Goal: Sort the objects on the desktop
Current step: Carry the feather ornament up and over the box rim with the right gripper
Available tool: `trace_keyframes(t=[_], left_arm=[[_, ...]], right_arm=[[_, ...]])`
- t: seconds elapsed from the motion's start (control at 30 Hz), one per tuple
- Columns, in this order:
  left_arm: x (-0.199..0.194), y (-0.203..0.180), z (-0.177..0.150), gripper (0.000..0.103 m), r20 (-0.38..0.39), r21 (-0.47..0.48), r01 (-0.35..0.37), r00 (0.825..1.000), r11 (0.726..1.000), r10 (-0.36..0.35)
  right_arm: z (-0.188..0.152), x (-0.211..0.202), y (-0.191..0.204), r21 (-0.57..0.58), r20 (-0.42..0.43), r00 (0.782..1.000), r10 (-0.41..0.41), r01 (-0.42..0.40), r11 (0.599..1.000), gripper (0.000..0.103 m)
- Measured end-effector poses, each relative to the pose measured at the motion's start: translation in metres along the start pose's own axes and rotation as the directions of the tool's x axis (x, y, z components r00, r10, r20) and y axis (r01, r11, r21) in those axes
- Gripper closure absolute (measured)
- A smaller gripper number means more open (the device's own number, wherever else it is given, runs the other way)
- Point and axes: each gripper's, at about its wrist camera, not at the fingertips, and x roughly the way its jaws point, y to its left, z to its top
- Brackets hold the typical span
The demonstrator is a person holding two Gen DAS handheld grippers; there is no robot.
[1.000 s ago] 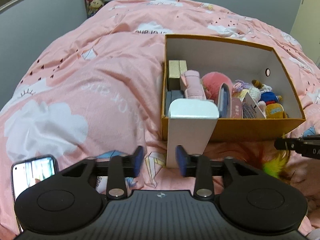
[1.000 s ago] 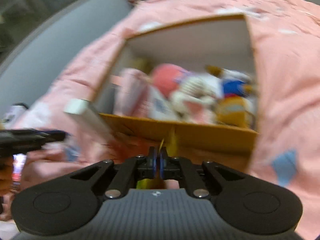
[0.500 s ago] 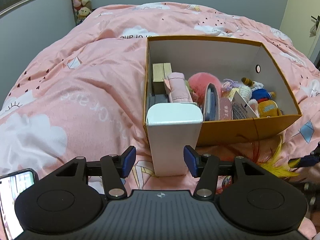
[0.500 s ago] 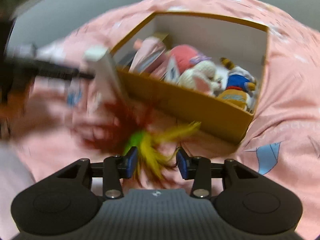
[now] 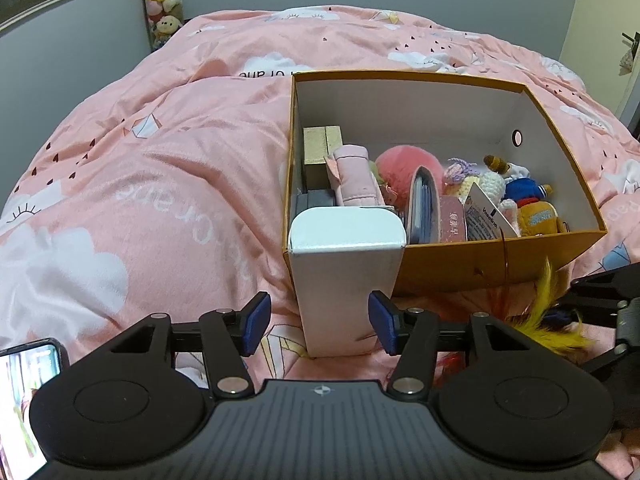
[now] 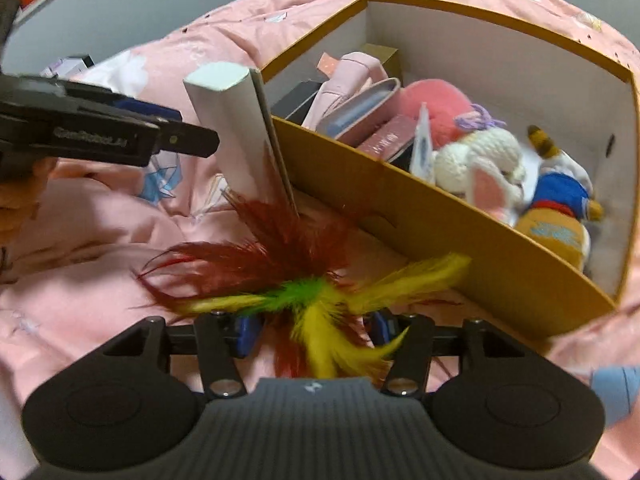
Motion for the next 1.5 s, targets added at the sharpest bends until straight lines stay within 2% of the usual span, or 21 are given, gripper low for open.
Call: trace_keyframes(t=[0.03, 0.07, 0.13, 0.27, 0.43, 0.63, 0.83, 0.97, 1.1, 1.23, 1.5], left_arm=[[0.001, 0.0, 0.0, 0.038, 0.004, -0.001, -0.002, 1.0, 1.0, 0.002], [0.002, -0.001, 0.0, 0.038, 0.009, -0.002, -0.004, 1.0, 1.0, 0.004], [0.005, -0.001, 0.0, 0.037, 0.013, -0.006, -0.005, 1.0, 1.0, 0.005], [0.008, -0.005, -0.001, 0.036, 0.008, -0.007, 0.024, 1.0, 1.0, -0.024], [0.005, -0.018, -0.003, 0.034, 0.048, 0.027, 0.009, 0.999, 1.0, -0.01], [0.011, -0.024, 0.0, 0.033, 0.069, 0.012, -0.012, 0.998, 1.0, 0.011], [0.02, -0.029, 0.004, 0.032, 0.076, 0.027, -0.042, 0.996, 0.999, 0.04], [0.018, -0.027, 0.003, 0.033, 0.078, 0.021, -0.033, 0.996, 0.999, 0.031], [0.013, -0.022, 0.004, 0.033, 0.068, 0.004, -0.011, 0.998, 1.0, 0.011], [0.002, -0.01, 0.006, 0.034, 0.066, -0.057, 0.014, 0.998, 0.998, -0.01], [-0.035, 0.009, 0.021, 0.034, 0.116, -0.136, 0.102, 0.989, 0.985, -0.087]], right_arm=[[0.0, 0.001, 0.002, -0.009, 0.004, 1.0, -0.013, 0.013, 1.0, 0.074], [0.0, 0.002, 0.003, -0.01, 0.006, 1.0, -0.022, 0.022, 1.0, 0.086], [0.0, -0.001, 0.0, 0.004, 0.023, 0.999, -0.025, 0.025, 1.0, 0.092], [0.005, -0.016, -0.012, 0.053, 0.073, 0.997, -0.028, 0.025, 0.998, 0.095], [0.009, -0.039, -0.017, 0.058, 0.112, 0.994, -0.009, 0.003, 0.998, 0.095], [0.014, -0.07, -0.025, 0.062, 0.16, 0.986, 0.038, -0.048, 0.997, 0.095], [0.027, -0.101, -0.037, 0.089, 0.248, 0.968, 0.04, -0.064, 0.994, 0.095], [0.037, -0.116, -0.046, 0.124, 0.311, 0.95, 0.02, -0.062, 0.99, 0.095], [0.051, -0.116, -0.057, 0.171, 0.35, 0.937, -0.004, -0.06, 0.983, 0.095], [0.068, -0.104, -0.066, 0.199, 0.348, 0.937, -0.015, -0.058, 0.978, 0.095], [0.107, -0.073, -0.069, 0.15, 0.35, 0.936, -0.021, -0.034, 0.988, 0.095]])
